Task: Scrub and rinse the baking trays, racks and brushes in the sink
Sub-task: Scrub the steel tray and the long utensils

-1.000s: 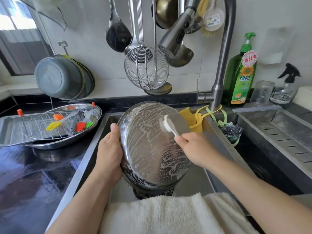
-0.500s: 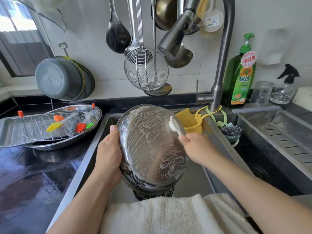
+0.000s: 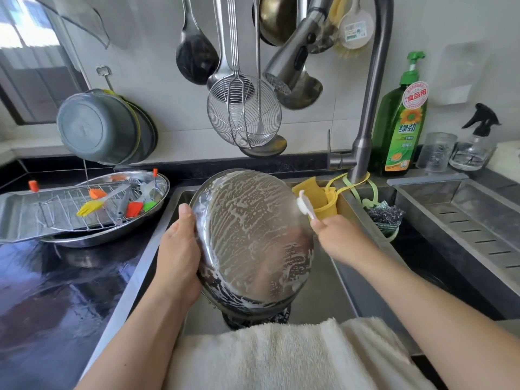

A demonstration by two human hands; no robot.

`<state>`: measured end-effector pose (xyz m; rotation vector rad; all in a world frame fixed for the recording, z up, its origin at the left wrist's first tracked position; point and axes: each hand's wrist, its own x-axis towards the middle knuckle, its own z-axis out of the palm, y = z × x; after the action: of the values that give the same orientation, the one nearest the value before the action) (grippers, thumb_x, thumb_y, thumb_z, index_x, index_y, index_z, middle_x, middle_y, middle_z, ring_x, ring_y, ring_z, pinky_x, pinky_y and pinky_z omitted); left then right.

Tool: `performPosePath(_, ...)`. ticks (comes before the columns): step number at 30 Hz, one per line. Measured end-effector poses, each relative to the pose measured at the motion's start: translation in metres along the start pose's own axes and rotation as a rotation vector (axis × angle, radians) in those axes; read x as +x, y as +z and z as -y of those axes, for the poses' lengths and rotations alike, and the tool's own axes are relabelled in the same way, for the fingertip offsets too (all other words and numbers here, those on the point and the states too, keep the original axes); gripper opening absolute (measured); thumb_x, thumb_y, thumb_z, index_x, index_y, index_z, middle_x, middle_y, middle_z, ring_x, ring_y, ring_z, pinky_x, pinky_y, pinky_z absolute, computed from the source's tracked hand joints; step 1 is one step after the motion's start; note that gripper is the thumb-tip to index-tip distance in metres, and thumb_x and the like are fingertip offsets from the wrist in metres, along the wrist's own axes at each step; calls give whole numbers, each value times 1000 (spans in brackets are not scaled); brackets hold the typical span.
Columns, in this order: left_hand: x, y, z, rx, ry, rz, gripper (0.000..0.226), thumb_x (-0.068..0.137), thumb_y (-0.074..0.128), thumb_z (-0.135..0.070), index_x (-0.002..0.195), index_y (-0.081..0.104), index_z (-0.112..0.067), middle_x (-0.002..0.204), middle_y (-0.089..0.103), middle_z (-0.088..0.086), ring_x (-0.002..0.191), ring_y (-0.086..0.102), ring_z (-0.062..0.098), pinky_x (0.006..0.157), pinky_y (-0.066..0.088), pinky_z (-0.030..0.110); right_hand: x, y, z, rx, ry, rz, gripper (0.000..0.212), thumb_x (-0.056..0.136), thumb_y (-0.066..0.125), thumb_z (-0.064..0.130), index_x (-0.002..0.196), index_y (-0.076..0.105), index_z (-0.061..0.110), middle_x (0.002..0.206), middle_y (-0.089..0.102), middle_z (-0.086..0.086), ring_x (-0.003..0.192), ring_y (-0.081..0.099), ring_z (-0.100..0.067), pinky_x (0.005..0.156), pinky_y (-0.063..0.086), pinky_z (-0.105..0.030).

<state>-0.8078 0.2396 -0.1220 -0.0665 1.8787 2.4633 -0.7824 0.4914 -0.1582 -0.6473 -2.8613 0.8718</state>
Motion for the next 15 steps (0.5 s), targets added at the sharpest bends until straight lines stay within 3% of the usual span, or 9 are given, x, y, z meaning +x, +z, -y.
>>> performPosePath(3,3,-2,0,-31,-24,-23,49,110,40,-47,102,74,-12,96,80,11,82,78,22,75,57,35,-15,10,10,-14,-105,116,50,107,37,46,68,48,17,68,52,0,64,50,-19,58,35,-33)
performPosePath(7,3,-4,-2,-60,-60,-43,51,109,40,-50,113,72,-11,101,80,10,90,78,23,79,56,37,0,-1,4,52,11,77,49,107,35,47,78,57,15,81,61,-7,77,59,-26,70,45,-36)
performPosePath(11,4,-4,-3,-90,-77,-61,50,109,42,-50,111,73,-10,98,80,10,88,78,25,83,58,41,-15,8,8,-15,-91,172,50,107,38,46,66,44,17,68,49,-3,64,48,-21,59,31,-34)
performPosePath(15,7,-5,-3,-107,-87,-107,51,109,42,-50,109,73,-10,100,80,11,89,78,25,87,59,43,-5,1,7,-29,-7,184,48,109,33,41,68,41,18,72,44,-2,68,45,-21,59,31,-33)
